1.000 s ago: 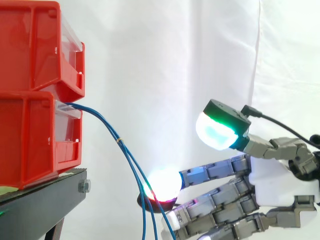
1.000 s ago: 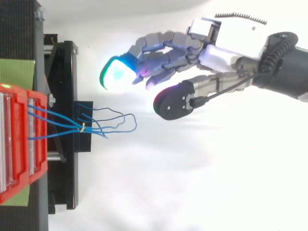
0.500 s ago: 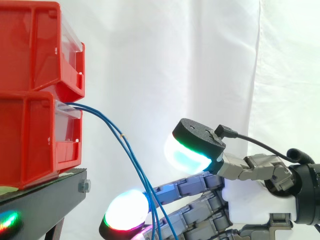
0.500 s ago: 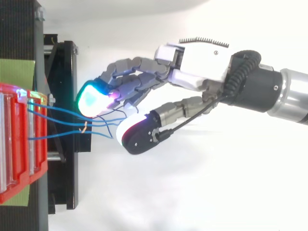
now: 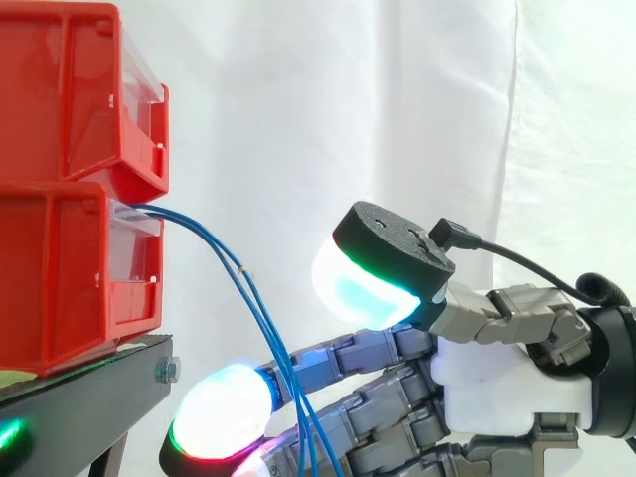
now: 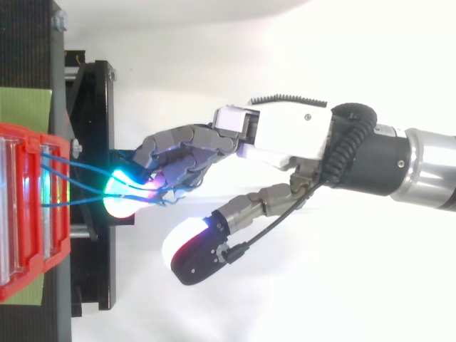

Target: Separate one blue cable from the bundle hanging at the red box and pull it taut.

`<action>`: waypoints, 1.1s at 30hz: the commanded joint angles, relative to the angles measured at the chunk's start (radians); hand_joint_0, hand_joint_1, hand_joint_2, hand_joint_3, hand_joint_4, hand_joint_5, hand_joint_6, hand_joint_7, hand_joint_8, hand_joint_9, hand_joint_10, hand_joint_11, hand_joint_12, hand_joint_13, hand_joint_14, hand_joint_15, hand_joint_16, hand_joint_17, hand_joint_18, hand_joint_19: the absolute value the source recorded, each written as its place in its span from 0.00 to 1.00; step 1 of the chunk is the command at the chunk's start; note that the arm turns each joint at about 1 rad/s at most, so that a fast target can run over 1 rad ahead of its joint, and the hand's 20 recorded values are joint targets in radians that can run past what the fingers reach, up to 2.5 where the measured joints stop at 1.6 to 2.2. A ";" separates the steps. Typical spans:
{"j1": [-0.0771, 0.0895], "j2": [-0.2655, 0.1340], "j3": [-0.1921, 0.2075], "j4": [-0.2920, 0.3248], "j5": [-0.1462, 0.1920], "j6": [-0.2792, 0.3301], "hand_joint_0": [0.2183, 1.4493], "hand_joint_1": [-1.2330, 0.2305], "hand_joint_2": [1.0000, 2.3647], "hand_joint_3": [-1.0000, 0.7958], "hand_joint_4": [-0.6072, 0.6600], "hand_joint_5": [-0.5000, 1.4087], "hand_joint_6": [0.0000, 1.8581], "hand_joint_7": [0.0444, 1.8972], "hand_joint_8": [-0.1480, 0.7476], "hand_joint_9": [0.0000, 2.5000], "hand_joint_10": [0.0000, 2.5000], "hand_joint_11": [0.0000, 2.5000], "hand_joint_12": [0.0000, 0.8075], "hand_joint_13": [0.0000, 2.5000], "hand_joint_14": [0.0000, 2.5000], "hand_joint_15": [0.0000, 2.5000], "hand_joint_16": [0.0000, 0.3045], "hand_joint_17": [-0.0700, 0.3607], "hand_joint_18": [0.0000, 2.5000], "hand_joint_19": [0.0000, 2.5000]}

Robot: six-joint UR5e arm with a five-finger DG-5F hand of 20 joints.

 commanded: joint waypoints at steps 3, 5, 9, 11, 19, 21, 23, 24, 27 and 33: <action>0.002 0.000 0.001 0.004 0.001 0.008 0.29 0.42 0.00 0.30 0.72 0.17 0.27 0.46 0.56 0.30 0.01 0.17 0.33 0.27 0.00 0.12 0.10 0.33 0.31 0.20; 0.002 0.000 0.001 0.006 0.001 0.016 0.30 0.43 0.00 0.31 0.73 0.17 0.27 0.49 0.57 0.31 0.01 0.19 0.33 0.28 0.01 0.13 0.10 0.33 0.32 0.21; 0.002 0.000 0.001 0.003 0.001 0.021 0.31 0.43 0.00 0.32 0.73 0.18 0.27 0.51 0.57 0.32 0.01 0.20 0.33 0.29 0.00 0.13 0.10 0.33 0.32 0.21; 0.002 0.001 0.003 0.001 0.001 0.022 0.31 0.43 0.01 0.32 0.73 0.18 0.27 0.52 0.57 0.33 0.01 0.20 0.33 0.29 0.00 0.14 0.10 0.33 0.33 0.21; -0.001 0.001 0.024 -0.040 -0.007 0.031 0.31 0.44 0.00 0.32 0.73 0.18 0.27 0.54 0.57 0.34 0.01 0.23 0.33 0.31 0.01 0.16 0.10 0.33 0.34 0.23; -0.004 0.000 0.030 -0.049 -0.007 0.031 0.32 0.44 0.00 0.32 0.72 0.18 0.27 0.54 0.57 0.35 0.01 0.24 0.33 0.33 0.01 0.17 0.10 0.33 0.35 0.24; -0.004 0.001 0.032 -0.060 -0.007 0.031 0.32 0.44 0.01 0.32 0.73 0.18 0.27 0.55 0.58 0.36 0.01 0.26 0.33 0.35 0.01 0.19 0.11 0.33 0.36 0.26; -0.004 0.001 0.032 -0.062 -0.007 0.031 0.32 0.43 0.00 0.32 0.73 0.18 0.27 0.55 0.58 0.36 0.01 0.27 0.33 0.36 0.01 0.21 0.10 0.33 0.37 0.27; -0.005 0.001 0.032 -0.068 -0.008 0.031 0.32 0.43 0.00 0.32 0.73 0.18 0.27 0.55 0.58 0.37 0.01 0.30 0.33 0.37 0.01 0.23 0.10 0.33 0.38 0.29; -0.007 0.003 0.039 -0.086 -0.008 0.034 0.32 0.43 0.00 0.32 0.73 0.18 0.27 0.55 0.58 0.37 0.01 0.31 0.33 0.39 0.01 0.25 0.10 0.33 0.39 0.29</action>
